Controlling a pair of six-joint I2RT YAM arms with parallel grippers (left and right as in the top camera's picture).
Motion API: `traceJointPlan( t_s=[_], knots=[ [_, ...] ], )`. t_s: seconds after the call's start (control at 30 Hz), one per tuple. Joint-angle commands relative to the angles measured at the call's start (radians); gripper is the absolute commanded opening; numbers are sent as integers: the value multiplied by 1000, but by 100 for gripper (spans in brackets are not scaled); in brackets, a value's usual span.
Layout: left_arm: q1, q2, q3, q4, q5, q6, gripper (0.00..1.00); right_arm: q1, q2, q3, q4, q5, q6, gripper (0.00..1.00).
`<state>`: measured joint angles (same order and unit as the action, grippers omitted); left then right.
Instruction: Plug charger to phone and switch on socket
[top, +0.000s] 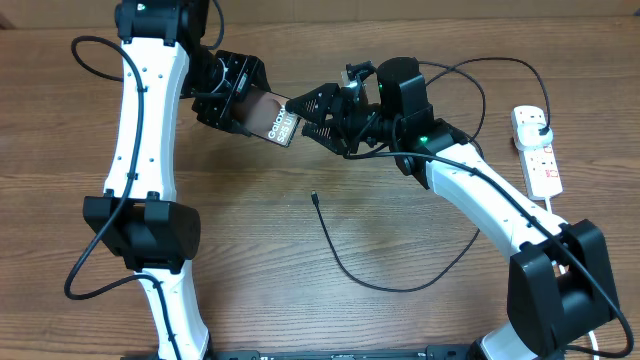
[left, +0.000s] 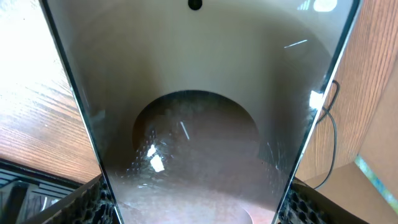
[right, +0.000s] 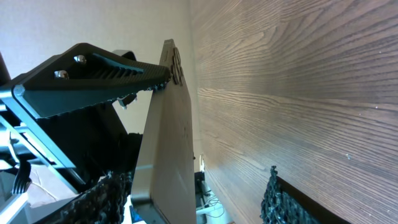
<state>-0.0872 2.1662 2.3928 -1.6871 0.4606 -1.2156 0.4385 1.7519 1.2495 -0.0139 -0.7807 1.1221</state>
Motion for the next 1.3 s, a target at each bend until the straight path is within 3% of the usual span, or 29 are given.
traceJointPlan(
  t_s=[0.0,0.77,1.27],
  knots=[
    [-23,-35,4,-2,0,-65,8,4,-2,21,10,2,0,70],
    [-83,-35,4,-2,3,-109,9,51,-2,21,-3,90,-31,52],
    [-84,-35,4,-2,4,-109,9,51,-2,21,-10,99,-30,17]
  ],
)
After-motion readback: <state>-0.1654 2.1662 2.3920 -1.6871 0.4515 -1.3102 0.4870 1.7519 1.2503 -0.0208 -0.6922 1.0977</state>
